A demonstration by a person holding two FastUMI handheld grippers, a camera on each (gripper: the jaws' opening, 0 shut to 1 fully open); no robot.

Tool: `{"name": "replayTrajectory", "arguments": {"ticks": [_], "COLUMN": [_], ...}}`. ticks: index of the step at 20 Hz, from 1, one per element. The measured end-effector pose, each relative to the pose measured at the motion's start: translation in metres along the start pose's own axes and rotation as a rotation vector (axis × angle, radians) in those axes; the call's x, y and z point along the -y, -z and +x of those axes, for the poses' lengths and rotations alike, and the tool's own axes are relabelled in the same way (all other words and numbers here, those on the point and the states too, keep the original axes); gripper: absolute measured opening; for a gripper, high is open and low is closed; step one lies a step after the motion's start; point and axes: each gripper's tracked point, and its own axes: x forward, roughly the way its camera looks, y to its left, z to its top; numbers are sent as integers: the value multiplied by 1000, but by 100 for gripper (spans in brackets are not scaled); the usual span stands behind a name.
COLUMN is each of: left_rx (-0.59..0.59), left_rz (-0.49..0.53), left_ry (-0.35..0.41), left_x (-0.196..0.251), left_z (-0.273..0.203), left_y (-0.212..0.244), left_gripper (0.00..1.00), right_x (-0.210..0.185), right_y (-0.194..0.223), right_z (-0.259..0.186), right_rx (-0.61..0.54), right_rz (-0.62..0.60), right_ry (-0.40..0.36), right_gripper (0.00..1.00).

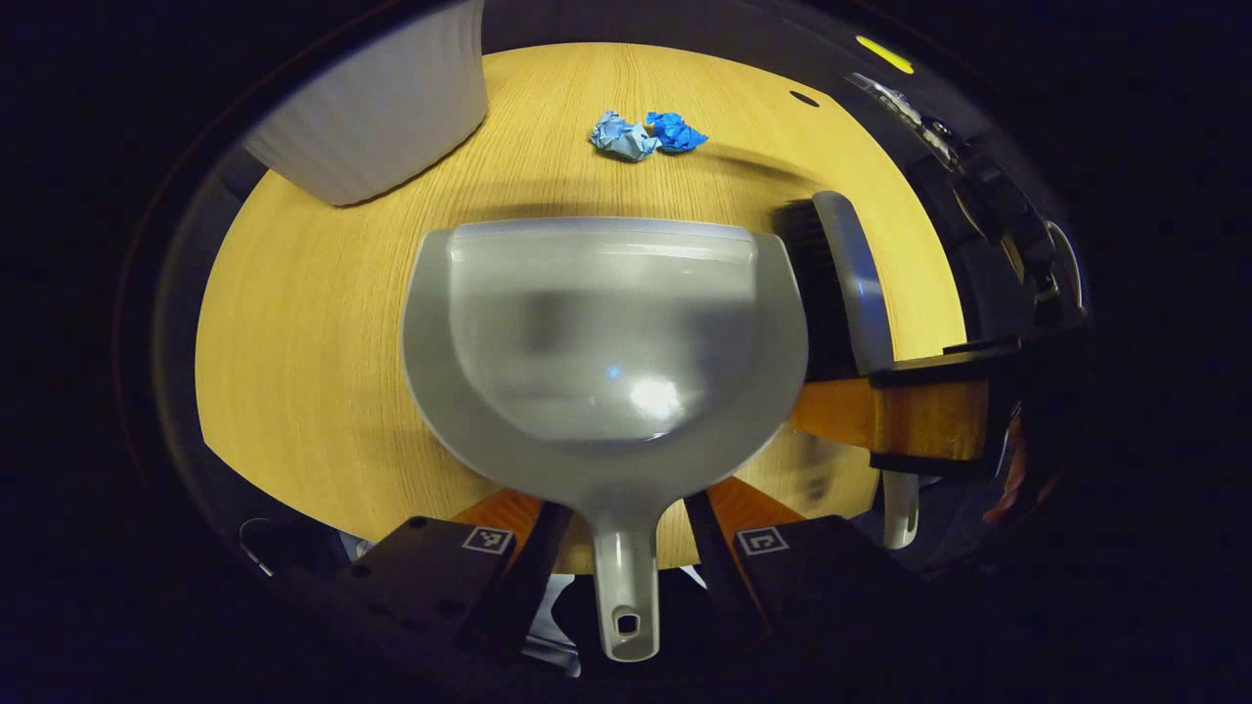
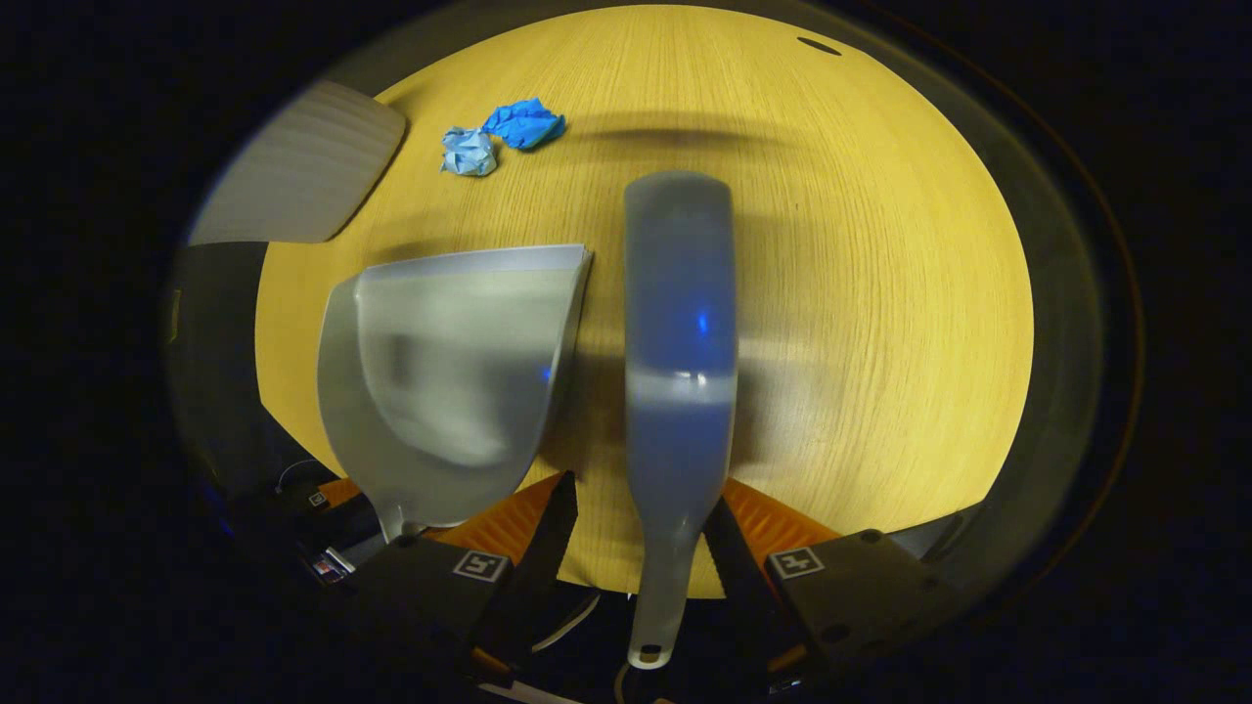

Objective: Pick up the small broom and dustpan from the desktop, sweep the trash into the dustpan with the broom, and then empty the trash into the garbage bin.

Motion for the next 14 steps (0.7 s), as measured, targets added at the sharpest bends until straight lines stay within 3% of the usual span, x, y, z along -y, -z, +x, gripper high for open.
{"name": "replayTrajectory", "arguments": {"ticks": [1, 2, 3, 4, 11, 14], "left_rx": [-19, -46, -59, -61, -75, -53], "left_rz": [9, 11, 4, 12, 79, 135], "left_ry": [15, 27, 36, 44, 61, 60], "left_x": [0, 0, 1, 1, -7, -18], "left_z": [3, 4, 4, 3, 1, -2], "left_y": [1, 5, 5, 7, 6, 4], "left_gripper": [63, 48, 34, 31, 27, 27], "right_x": [2, -1, -7, -4, 1, -6], "right_y": [1, -1, 0, -4, -8, -9], "right_z": [2, 0, 11, 4, 3, -18], "right_rx": [-11, -16, -19, -18, 7, 21], "right_rz": [2, 19, 36, 39, -9, -27], "right_ry": [1, -22, -43, -45, -48, -111], "right_gripper": [72, 60, 40, 31, 20, 20]}}
